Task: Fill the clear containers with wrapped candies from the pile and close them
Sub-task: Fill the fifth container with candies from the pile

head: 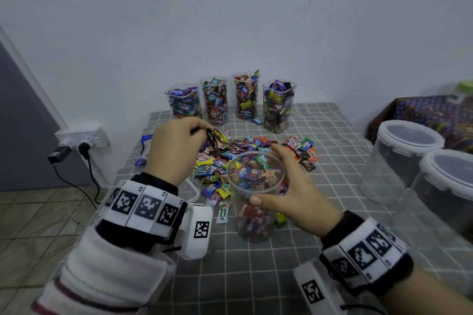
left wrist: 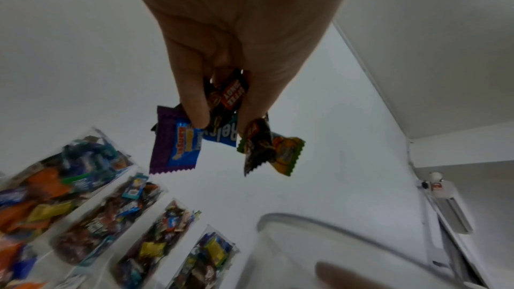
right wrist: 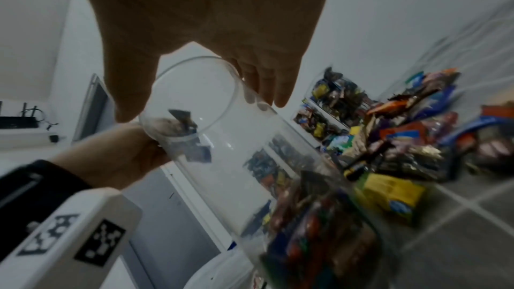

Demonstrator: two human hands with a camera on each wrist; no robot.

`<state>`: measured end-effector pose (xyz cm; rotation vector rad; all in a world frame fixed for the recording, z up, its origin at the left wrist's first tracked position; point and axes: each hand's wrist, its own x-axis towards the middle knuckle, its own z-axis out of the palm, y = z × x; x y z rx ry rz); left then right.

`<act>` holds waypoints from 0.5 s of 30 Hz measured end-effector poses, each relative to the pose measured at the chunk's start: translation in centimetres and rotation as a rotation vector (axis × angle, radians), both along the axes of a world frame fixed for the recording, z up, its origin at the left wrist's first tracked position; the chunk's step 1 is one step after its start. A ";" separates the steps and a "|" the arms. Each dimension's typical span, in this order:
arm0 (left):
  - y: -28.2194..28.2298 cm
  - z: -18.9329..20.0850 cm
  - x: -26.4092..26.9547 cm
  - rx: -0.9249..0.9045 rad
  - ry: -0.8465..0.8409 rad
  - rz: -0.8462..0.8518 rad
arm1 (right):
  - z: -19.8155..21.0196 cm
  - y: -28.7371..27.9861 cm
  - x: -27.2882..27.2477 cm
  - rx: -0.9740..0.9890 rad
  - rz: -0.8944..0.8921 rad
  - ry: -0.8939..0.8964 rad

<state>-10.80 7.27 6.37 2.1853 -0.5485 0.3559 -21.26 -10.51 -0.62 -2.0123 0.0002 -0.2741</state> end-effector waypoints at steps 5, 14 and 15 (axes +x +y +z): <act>-1.0 1.1 -1.3 -0.101 -0.008 -0.111 | -1.2 0.2 0.4 0.148 -0.024 -0.023; -2.9 -0.6 -2.9 -0.071 0.141 -0.354 | -1.3 0.2 0.3 0.152 -0.012 -0.080; -3.0 -0.9 -2.9 -0.051 0.144 -0.356 | -1.2 0.2 0.2 0.151 -0.013 -0.081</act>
